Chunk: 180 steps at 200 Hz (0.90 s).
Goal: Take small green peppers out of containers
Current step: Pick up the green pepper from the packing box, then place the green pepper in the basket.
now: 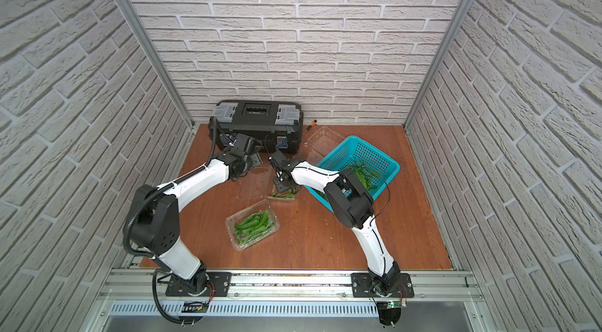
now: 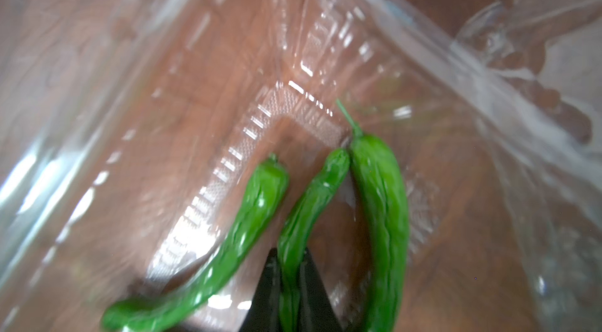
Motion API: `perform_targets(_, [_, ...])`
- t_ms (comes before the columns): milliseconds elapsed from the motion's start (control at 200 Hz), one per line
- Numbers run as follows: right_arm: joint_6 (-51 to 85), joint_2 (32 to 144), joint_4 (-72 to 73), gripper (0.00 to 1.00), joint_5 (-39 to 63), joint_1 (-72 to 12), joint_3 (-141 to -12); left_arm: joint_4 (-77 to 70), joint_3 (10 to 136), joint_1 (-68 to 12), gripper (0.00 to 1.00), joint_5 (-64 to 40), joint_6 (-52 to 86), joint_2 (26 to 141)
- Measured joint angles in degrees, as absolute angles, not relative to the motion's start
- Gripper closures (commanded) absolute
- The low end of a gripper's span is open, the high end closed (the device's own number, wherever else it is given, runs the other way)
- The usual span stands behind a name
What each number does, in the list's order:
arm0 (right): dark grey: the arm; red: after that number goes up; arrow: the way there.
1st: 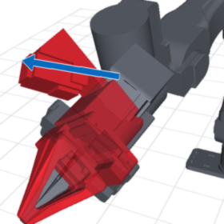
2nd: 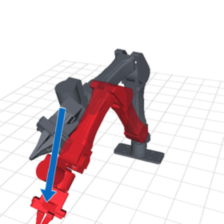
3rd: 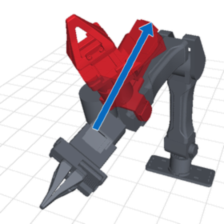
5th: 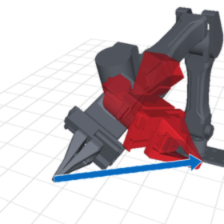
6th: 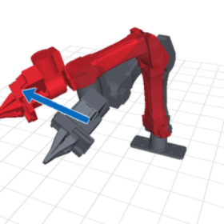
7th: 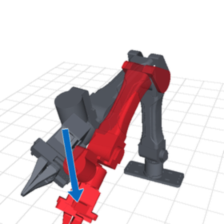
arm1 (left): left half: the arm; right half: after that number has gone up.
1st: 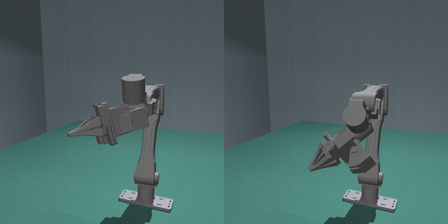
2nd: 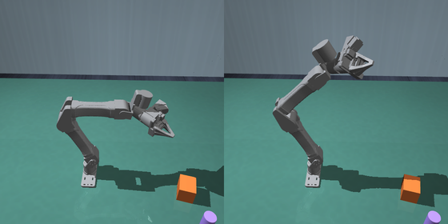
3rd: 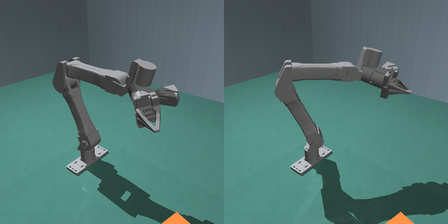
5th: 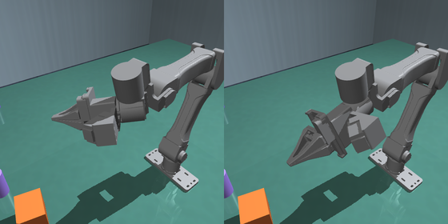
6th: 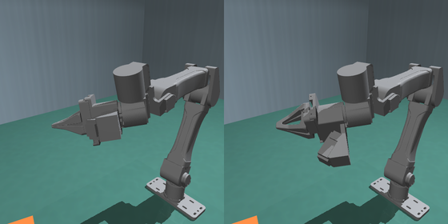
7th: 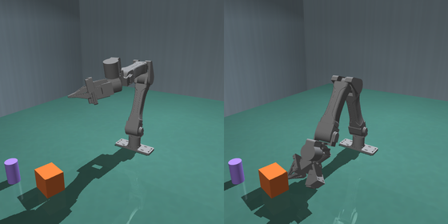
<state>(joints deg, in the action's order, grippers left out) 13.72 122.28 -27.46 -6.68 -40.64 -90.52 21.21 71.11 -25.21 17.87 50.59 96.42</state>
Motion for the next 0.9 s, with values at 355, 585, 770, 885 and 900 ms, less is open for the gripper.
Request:
perform_targets(355, [17.76, 97.14, -8.71, 0.95, -14.72, -38.61, -78.46, 25.30, 79.42, -28.82, 0.31, 10.61, 40.18, 103.48])
perform_targets(585, [32.99, 91.74, -10.76, 0.92, -30.74, -31.24, -71.07, 31.11, 87.13, -32.40, 0.31, 4.95, 31.55, 109.78])
perform_targets(770, [45.56, 91.77, -19.99, 0.73, -35.83, -26.06, -67.11, 35.20, 89.52, -33.85, 0.32, 0.60, 27.51, 112.44])
perform_targets(885, [49.08, 91.81, -22.76, 0.72, -36.38, -25.45, -67.07, 37.74, 90.04, -33.89, 0.33, -0.49, 26.37, 113.80])
perform_targets(900, [49.28, 91.81, -22.94, 0.72, -36.36, -25.47, -67.07, 38.04, 90.13, -33.89, 0.34, -0.54, 26.28, 114.10])
